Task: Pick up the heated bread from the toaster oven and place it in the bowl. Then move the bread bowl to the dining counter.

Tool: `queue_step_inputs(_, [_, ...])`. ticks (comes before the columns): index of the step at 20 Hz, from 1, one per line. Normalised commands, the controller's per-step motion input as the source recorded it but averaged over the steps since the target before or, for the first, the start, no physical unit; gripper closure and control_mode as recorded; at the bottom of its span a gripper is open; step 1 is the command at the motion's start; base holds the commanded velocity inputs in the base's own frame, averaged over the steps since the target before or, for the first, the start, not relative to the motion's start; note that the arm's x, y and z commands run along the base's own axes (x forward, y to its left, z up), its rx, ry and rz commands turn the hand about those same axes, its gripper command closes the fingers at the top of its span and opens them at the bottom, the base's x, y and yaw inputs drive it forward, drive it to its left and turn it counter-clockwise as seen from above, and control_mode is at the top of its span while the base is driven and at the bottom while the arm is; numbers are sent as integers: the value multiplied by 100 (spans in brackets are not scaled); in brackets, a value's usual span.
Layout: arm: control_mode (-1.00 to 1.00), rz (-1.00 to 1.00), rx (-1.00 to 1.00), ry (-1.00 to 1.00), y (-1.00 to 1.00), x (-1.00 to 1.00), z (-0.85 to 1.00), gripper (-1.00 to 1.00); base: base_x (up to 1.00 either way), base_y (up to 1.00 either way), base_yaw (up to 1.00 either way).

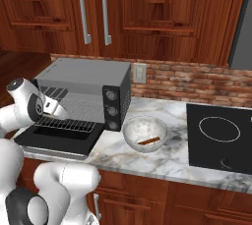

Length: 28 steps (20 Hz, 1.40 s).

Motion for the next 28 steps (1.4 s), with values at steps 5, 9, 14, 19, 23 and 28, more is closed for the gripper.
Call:
queue_step_inputs(5, [-100,-10,1,-12,-50,-80,45,100,0,0,0])
queue_step_inputs(9, [-100,-15,6,-5,-82,-54,53,100,0,0,0])
queue_step_inputs(14, [-100,-17,9,0,-98,-48,58,100,0,0,0])
queue_step_inputs(19, [-100,-17,10,0,-100,-32,56,100,0,0,0])
queue_step_inputs(23, [-100,-18,11,4,-100,-9,45,100,0,0,0])
queue_step_inputs(28, [-100,-15,4,13,-100,13,10,100,0,0,0])
